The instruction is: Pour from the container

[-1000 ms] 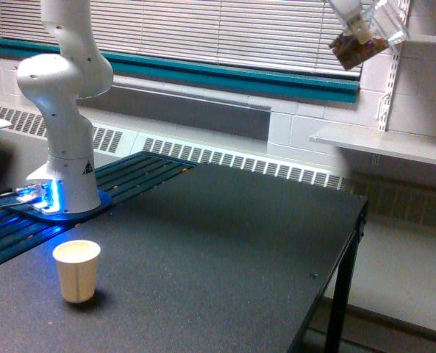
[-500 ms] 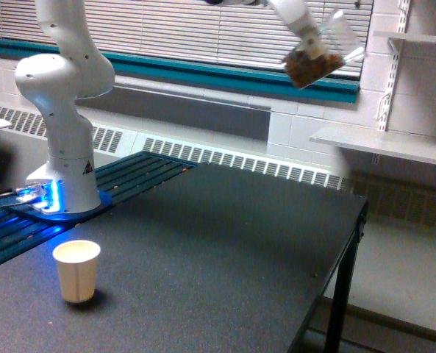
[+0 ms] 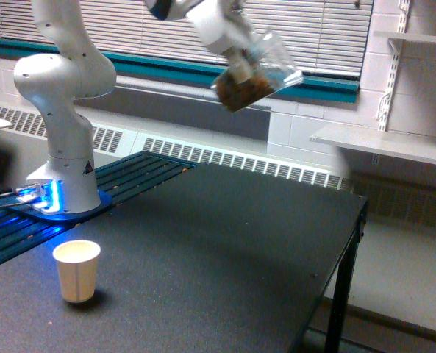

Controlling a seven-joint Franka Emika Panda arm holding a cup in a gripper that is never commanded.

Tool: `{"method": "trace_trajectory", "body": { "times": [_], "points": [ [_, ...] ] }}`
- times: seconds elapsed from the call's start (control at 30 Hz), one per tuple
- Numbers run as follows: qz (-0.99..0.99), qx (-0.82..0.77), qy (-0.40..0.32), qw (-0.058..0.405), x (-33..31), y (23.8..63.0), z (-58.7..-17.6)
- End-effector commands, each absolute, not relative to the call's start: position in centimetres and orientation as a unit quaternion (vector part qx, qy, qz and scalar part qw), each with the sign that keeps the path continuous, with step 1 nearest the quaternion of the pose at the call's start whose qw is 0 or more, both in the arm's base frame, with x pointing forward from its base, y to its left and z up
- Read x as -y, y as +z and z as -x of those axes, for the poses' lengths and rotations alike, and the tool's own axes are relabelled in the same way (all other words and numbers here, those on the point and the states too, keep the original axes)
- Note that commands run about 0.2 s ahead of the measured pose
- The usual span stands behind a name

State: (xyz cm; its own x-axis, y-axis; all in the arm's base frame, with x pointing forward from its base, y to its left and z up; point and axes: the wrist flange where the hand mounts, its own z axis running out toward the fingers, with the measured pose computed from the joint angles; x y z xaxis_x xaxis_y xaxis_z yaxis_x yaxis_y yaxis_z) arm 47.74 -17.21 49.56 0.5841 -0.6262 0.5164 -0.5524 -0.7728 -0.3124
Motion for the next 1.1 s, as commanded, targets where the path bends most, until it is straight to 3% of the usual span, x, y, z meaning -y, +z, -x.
{"method": "trace_trajectory", "body": {
  "times": [0.03, 0.53, 1.1],
  "points": [
    [0.895, -0.311, -0.317, 0.037, 20.1, 48.2, -44.0],
    [0.900, -0.330, -0.283, -0.009, 24.9, 43.2, -34.4],
    [0.906, -0.346, -0.242, -0.031, 26.5, 38.5, -27.3]
  ]
}}
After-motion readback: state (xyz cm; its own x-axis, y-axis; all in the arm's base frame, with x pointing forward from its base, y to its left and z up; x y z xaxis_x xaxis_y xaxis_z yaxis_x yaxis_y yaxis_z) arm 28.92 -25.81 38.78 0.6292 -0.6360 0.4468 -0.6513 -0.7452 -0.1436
